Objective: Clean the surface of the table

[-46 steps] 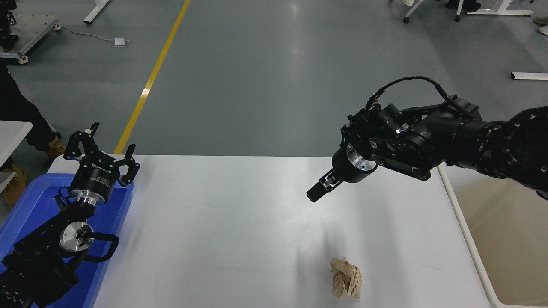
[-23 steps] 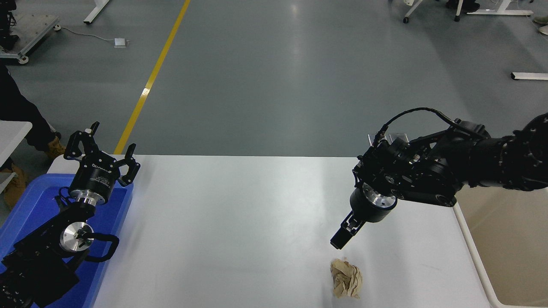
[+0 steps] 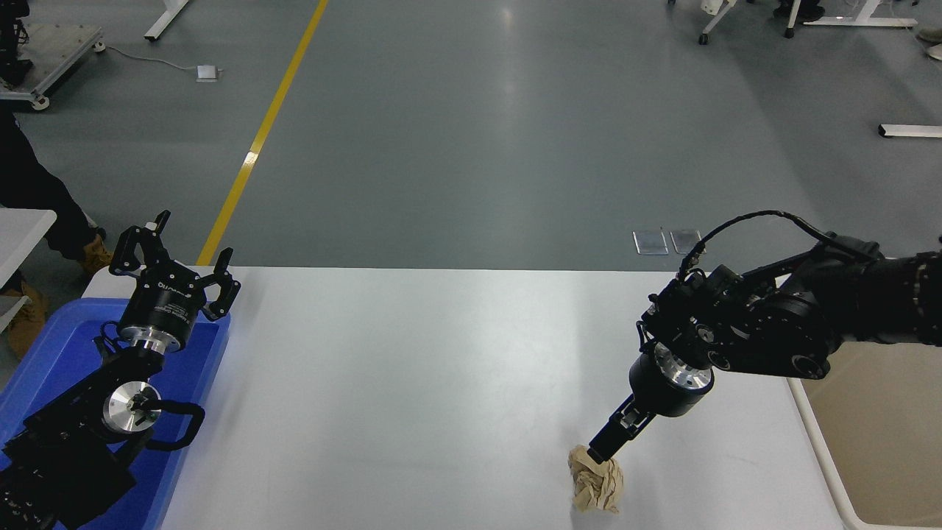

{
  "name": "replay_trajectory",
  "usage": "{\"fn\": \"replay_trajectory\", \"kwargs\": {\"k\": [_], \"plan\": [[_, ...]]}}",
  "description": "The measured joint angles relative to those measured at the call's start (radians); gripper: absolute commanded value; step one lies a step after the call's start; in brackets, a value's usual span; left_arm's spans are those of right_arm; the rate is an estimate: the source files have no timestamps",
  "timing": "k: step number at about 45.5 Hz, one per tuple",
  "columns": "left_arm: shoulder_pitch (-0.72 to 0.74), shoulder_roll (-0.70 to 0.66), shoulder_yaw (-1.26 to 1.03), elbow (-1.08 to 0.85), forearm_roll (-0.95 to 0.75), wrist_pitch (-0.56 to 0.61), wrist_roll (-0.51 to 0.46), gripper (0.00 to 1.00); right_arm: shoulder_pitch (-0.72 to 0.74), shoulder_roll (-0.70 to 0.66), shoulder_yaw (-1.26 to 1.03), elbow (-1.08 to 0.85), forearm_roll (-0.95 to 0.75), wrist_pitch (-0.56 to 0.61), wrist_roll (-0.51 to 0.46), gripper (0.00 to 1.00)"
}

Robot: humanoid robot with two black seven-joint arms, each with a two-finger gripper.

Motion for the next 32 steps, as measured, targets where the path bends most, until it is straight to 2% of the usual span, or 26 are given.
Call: {"fn": "replay_trajectory", "kwargs": {"k": [12,32], "plan": [[0.0,0.0,0.0,0.0,0.0,0.0,0.0,1.0,-0.046,-0.044,0.004,0.01,0.084,-0.006,-0.101,0.99],[0.0,0.001,0.0,0.0,0.0,0.0,0.0,1.0,-0.082,-0.084,0.016,0.09,0.155,-0.006,-0.148,0.99]]}}
